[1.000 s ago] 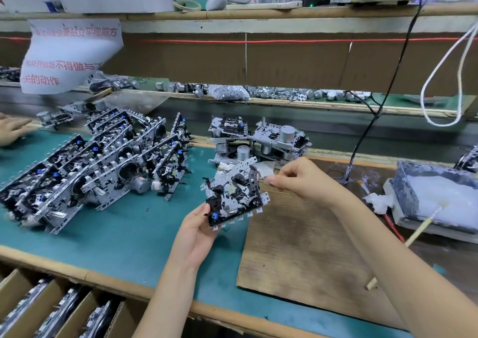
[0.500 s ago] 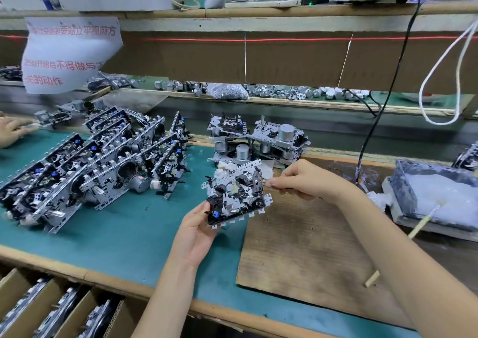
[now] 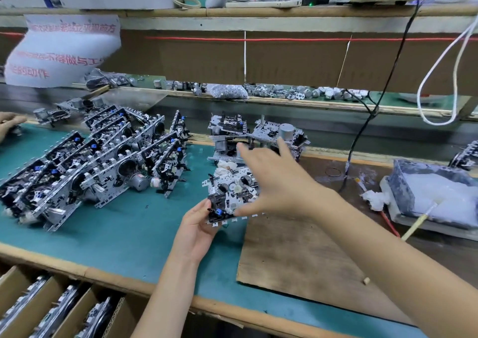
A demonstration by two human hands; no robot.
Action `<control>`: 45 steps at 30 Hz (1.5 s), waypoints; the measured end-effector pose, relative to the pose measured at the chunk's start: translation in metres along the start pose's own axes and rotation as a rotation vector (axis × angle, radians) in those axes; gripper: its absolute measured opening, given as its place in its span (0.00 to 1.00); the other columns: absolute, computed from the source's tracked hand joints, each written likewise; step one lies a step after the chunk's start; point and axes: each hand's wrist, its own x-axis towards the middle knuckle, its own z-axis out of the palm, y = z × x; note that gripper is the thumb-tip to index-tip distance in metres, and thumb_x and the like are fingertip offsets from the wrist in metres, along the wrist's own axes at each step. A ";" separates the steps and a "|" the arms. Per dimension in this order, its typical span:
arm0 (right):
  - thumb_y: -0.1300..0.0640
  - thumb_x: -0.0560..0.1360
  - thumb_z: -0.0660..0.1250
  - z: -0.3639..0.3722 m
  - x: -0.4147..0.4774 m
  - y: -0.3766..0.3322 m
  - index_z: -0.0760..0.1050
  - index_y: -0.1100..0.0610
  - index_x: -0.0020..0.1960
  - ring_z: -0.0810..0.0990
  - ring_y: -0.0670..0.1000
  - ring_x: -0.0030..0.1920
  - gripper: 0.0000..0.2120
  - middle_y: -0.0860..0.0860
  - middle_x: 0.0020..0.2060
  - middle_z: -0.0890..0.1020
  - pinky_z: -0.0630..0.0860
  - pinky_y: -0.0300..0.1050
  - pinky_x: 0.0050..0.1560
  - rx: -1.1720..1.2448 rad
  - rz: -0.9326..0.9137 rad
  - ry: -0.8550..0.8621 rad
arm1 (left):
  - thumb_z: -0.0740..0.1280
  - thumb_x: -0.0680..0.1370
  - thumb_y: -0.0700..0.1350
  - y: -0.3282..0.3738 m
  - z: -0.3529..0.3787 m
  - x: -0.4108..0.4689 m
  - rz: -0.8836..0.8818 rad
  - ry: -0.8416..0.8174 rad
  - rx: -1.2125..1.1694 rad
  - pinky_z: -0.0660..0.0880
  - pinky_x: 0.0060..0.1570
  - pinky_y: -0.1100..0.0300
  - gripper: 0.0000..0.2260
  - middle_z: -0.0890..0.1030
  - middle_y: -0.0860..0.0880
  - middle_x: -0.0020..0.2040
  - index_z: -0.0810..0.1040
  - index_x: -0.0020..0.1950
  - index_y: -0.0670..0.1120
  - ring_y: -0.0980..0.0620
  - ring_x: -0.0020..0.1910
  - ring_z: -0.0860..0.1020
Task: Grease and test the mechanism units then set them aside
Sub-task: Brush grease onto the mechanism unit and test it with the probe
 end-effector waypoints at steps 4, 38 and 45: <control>0.30 0.64 0.66 0.017 0.013 -0.016 0.32 0.57 0.74 0.62 0.56 0.69 0.59 0.56 0.68 0.66 0.37 0.69 0.67 -0.176 -0.046 -0.084 | 0.77 0.61 0.47 0.000 -0.001 -0.001 0.018 -0.017 0.008 0.81 0.40 0.59 0.17 0.85 0.43 0.46 0.85 0.47 0.42 0.49 0.43 0.84; 0.66 0.76 0.56 -0.012 -0.171 0.088 0.75 0.56 0.60 0.74 0.56 0.58 0.17 0.56 0.57 0.78 0.70 0.43 0.52 0.079 0.897 -0.227 | 0.51 0.81 0.37 -0.007 -0.008 0.007 0.009 -0.034 0.111 0.79 0.35 0.65 0.26 0.85 0.50 0.39 0.86 0.35 0.46 0.56 0.37 0.83; 0.64 0.78 0.55 -0.015 -0.164 0.098 0.75 0.61 0.51 0.77 0.59 0.49 0.10 0.58 0.45 0.80 0.66 0.45 0.41 0.001 0.977 0.089 | 0.51 0.81 0.37 -0.007 -0.006 0.006 0.001 -0.027 0.124 0.79 0.35 0.65 0.25 0.85 0.49 0.40 0.86 0.36 0.46 0.55 0.37 0.83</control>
